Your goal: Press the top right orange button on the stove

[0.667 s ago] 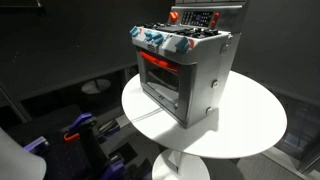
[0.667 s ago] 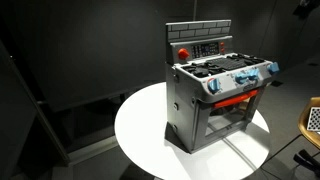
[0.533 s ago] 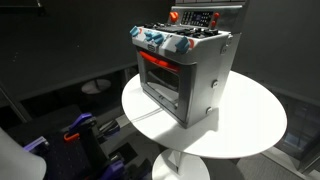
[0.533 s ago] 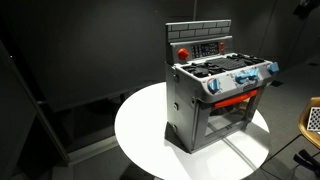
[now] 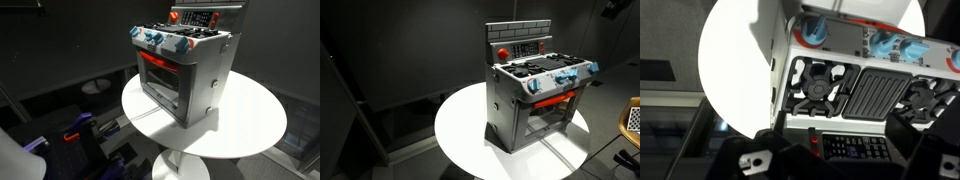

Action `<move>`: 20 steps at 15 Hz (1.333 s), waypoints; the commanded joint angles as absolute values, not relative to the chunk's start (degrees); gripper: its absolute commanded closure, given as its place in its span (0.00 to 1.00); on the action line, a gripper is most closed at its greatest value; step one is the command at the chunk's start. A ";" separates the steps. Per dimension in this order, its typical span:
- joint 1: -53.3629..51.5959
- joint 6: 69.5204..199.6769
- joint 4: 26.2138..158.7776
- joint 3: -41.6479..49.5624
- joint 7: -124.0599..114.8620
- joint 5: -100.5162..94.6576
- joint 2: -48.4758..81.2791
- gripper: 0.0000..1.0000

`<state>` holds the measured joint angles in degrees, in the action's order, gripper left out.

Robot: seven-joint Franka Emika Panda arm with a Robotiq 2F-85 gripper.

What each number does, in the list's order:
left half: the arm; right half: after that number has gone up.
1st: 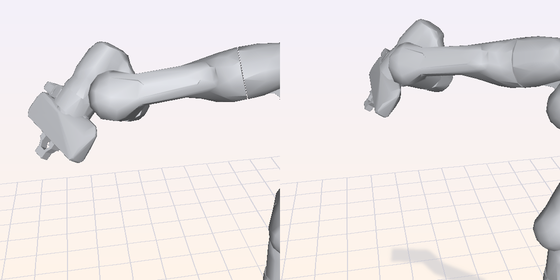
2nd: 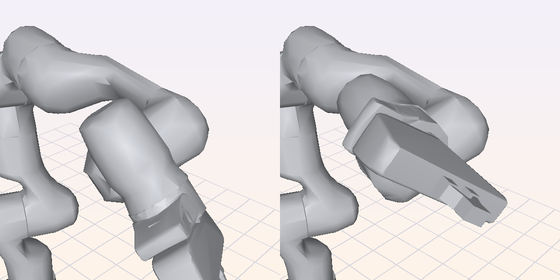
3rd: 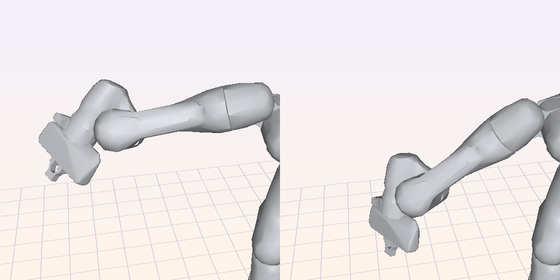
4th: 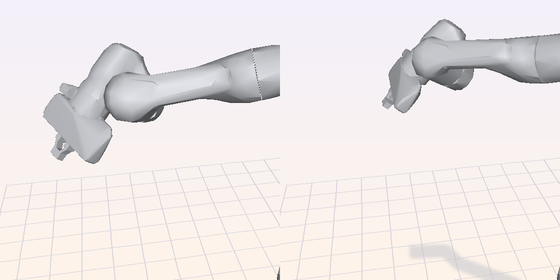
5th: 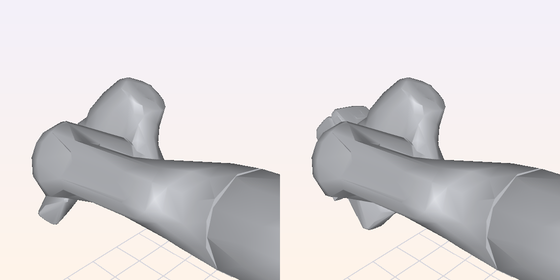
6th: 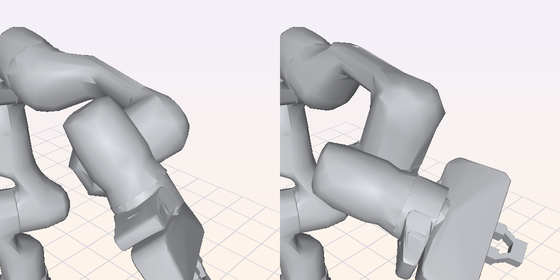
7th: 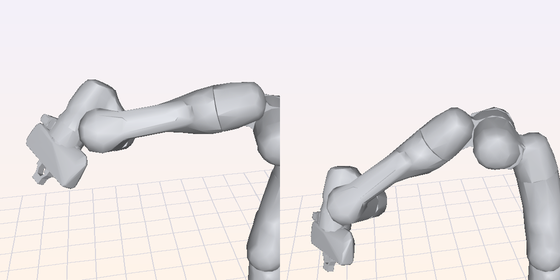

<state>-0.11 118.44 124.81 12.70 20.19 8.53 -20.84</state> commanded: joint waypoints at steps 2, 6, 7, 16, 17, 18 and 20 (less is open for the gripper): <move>0.37 127.62 124.31 9.64 16.93 9.07 -16.78 0.00; 0.71 135.42 123.76 7.72 13.77 8.02 -12.23 0.00; 0.84 137.37 123.58 7.37 12.87 7.77 -11.02 0.00; 2.22 149.05 120.79 5.45 2.91 1.62 -0.96 0.00; 2.28 149.49 120.29 5.35 1.83 0.83 -0.10 0.00; 2.33 150.01 119.75 5.27 0.75 -0.01 0.77 0.00; 2.30 150.54 118.59 5.19 -1.34 -1.69 2.32 0.00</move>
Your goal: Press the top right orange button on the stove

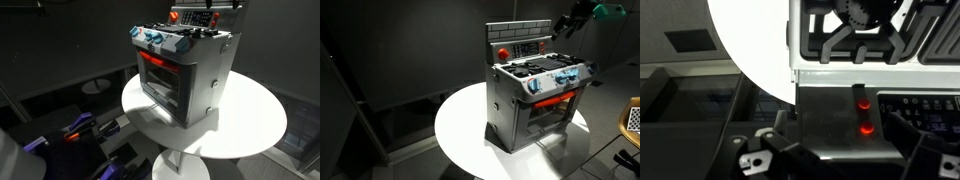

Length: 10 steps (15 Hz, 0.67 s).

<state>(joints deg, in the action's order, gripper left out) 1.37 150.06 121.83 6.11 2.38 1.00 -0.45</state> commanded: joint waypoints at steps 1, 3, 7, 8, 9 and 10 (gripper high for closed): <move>2.22 150.66 117.97 5.19 -2.51 -2.63 3.12 0.00; 2.04 150.77 116.83 5.20 -4.16 -3.84 4.54 0.00; 1.71 150.41 114.68 5.19 -6.35 -4.74 7.16 0.00; 1.65 150.34 114.13 5.21 -6.62 -4.70 7.77 0.00; 1.58 150.39 113.52 5.23 -6.89 -4.68 8.46 0.00; 1.50 150.31 112.93 5.29 -7.21 -4.73 9.12 0.00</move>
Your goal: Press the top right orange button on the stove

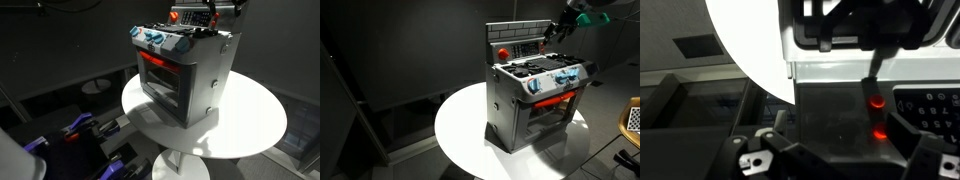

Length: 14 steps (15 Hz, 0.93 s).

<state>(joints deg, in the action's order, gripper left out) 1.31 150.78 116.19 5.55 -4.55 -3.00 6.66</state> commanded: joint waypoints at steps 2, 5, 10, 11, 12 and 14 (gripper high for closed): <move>1.40 150.29 111.59 5.40 -7.57 -4.65 10.36 0.00; 1.39 149.97 110.18 5.52 -7.54 -4.49 11.68 0.00; 1.88 145.34 111.99 5.24 -5.16 -3.12 8.19 0.00; 2.05 143.83 112.17 5.15 -4.58 -2.79 7.38 0.00; 2.27 142.08 112.49 5.08 -3.93 -2.44 6.28 0.00; 2.81 137.09 113.15 5.01 -1.83 -1.79 3.71 0.00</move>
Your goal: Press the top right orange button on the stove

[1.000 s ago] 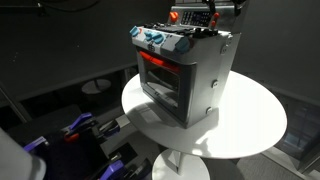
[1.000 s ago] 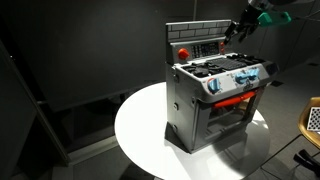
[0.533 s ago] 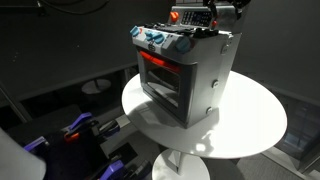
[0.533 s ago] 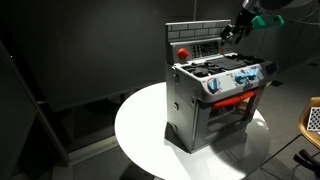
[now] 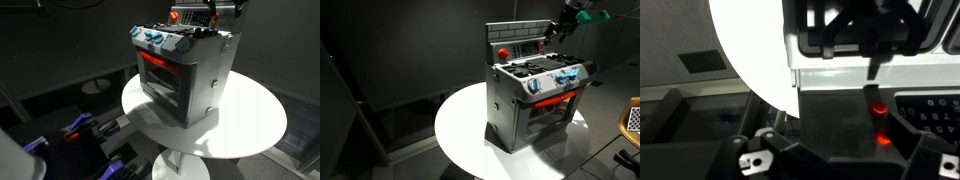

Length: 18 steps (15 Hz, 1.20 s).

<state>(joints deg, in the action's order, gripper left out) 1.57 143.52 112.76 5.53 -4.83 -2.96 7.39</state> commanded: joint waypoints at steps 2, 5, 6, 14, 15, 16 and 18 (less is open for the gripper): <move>3.44 131.49 113.43 5.14 0.69 -0.98 1.12 0.00; 4.30 122.69 113.22 5.61 4.65 0.38 -2.41 0.00; 4.56 119.65 113.17 5.82 5.91 0.68 -3.66 0.00; 5.61 104.54 114.12 8.07 11.30 0.99 -12.02 0.00; 5.65 103.26 114.16 8.39 11.73 1.21 -12.54 0.00; 5.69 102.33 114.29 8.66 11.89 1.39 -13.01 0.00; 5.48 102.91 113.39 8.33 10.44 0.53 -11.73 0.00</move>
<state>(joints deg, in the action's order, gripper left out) 5.24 102.99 113.58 8.56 10.44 0.52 -11.85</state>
